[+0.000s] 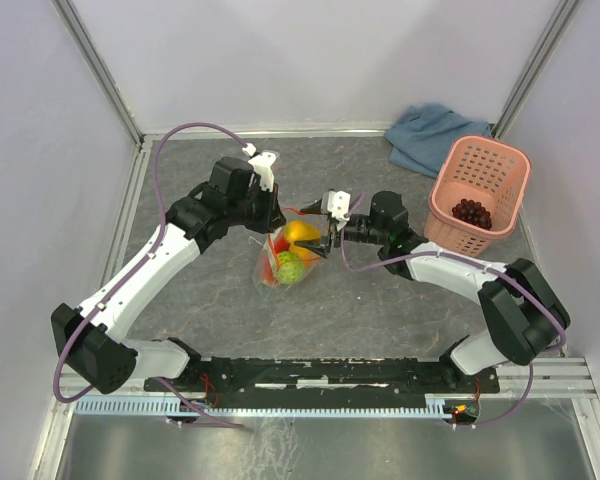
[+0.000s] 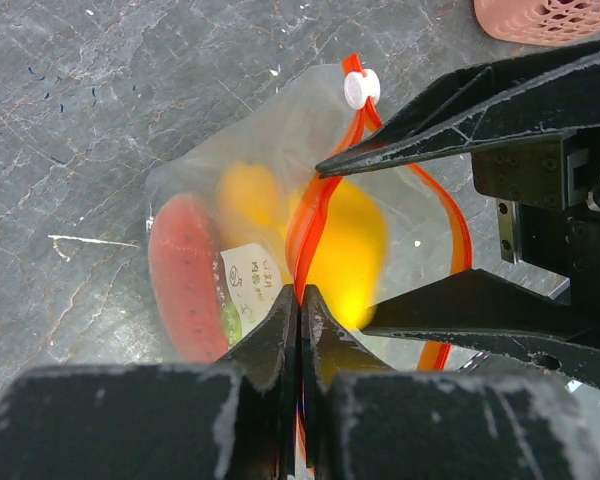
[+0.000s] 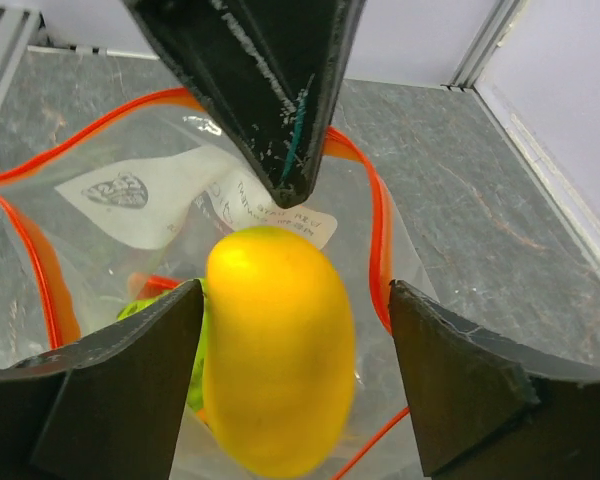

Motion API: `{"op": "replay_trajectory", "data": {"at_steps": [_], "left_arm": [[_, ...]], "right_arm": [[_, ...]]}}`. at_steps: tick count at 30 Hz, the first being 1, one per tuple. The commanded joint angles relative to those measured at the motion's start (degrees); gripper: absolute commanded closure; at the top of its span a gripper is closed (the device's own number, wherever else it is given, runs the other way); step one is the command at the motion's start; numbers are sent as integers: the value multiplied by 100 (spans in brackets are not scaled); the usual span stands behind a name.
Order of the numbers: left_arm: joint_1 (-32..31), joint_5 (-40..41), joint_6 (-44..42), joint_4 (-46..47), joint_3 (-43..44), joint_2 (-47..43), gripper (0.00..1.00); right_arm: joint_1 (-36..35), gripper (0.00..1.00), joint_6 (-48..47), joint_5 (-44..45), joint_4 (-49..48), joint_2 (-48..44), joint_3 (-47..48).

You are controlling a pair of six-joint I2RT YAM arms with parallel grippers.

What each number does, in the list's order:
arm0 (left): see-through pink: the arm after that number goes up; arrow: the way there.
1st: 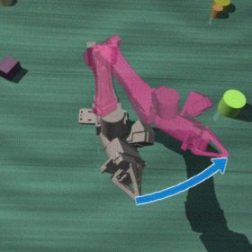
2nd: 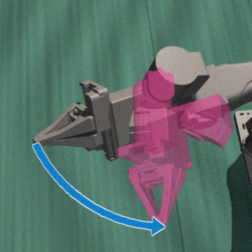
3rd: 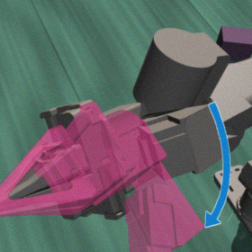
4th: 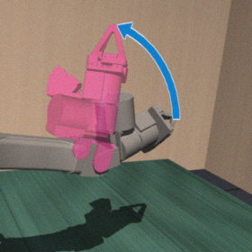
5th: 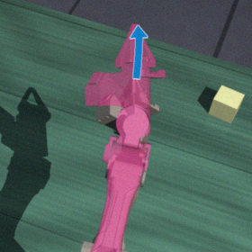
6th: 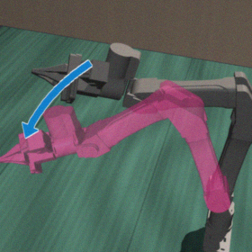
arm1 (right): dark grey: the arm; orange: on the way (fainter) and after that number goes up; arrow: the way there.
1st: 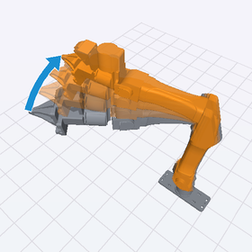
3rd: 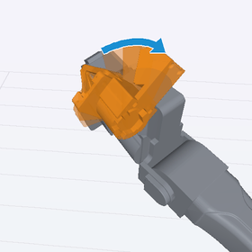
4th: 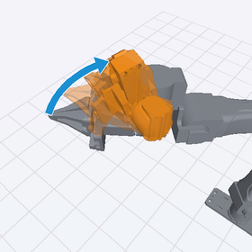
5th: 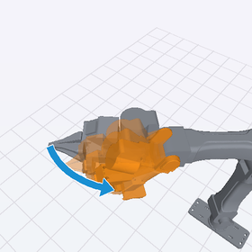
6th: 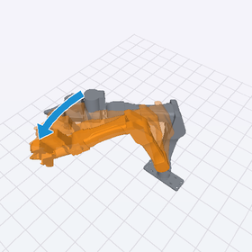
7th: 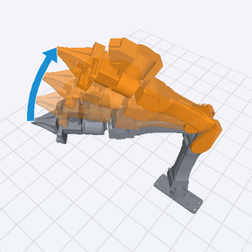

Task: Place the food in the zip-top bag and seal the zipper
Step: Place the fake fruit in the zipper food storage bag, then pick up the fake fruit from the bin.

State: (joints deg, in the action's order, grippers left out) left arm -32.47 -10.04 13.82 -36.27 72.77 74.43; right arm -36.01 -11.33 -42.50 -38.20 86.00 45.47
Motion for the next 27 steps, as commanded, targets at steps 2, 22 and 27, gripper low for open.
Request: {"op": "replay_trajectory", "data": {"at_steps": [2, 22, 27], "left_arm": [[30, -66, -183, 277, 44, -58, 97], [29, -31, -161, 270, 50, -129, 97], [28, -15, -152, 285, 57, -157, 97]], "right_arm": [[-30, 14, -1265, -369, 784, -369, 342], [-29, 17, 321, 3222, 3681, -2256, 903], [-4, 16, 1094, 4634, 5362, -2528, 1518]]}}
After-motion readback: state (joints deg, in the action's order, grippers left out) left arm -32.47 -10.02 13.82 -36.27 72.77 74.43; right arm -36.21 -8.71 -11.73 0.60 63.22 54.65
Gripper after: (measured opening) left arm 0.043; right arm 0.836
